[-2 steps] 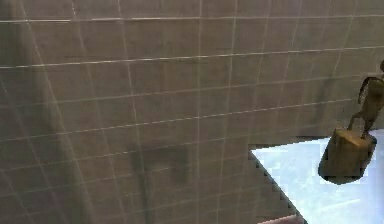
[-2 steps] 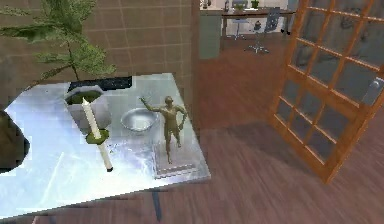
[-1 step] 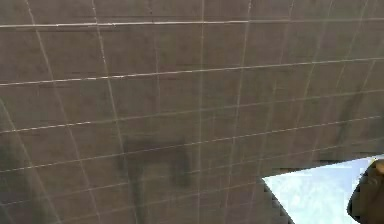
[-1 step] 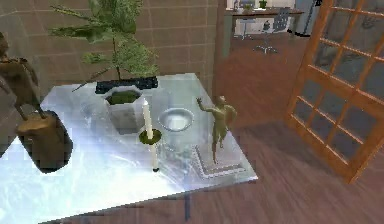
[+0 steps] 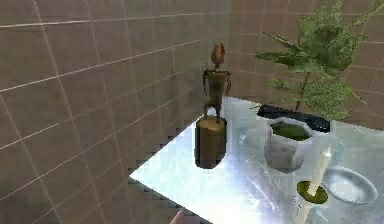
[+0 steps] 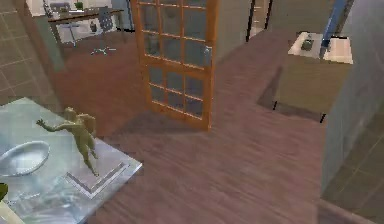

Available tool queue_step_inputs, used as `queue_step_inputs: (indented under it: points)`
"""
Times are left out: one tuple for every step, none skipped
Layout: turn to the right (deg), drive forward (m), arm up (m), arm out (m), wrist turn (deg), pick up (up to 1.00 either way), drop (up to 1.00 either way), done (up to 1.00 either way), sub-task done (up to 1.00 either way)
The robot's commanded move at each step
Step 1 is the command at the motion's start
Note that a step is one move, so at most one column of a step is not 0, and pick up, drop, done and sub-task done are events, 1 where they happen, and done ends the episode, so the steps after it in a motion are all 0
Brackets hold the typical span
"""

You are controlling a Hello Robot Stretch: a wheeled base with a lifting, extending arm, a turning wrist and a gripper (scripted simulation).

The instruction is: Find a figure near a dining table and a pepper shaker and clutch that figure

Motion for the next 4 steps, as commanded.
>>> queue_step_inputs:
  points:
    - [45.0,0.00,0.00,0.00,0.0,0.00,0.00,0.00,0.00]
    - [45.0,0.00,0.00,0.00,0.0,0.00,0.00,0.00,0.00]
    - [30.0,0.00,0.00,0.00,0.0,0.00,0.00,0.00,0.00]
    - [0.0,0.60,0.00,0.00,0.0,0.00,0.00,0.00,0.00]
